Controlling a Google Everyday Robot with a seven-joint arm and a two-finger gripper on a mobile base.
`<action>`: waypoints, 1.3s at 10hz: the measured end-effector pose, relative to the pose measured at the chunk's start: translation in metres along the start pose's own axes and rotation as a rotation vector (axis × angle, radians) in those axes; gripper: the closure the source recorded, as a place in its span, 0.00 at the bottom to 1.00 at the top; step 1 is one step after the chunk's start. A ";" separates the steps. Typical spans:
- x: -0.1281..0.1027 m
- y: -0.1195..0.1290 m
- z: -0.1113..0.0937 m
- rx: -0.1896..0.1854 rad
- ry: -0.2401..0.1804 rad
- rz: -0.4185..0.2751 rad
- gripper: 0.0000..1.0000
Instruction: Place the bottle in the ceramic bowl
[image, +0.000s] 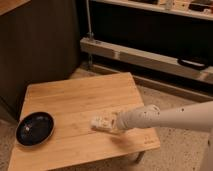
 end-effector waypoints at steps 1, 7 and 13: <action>0.002 0.002 0.008 -0.014 -0.002 0.003 0.35; 0.011 0.020 0.043 -0.062 0.003 -0.015 0.52; 0.001 0.031 0.038 -0.095 -0.015 -0.061 1.00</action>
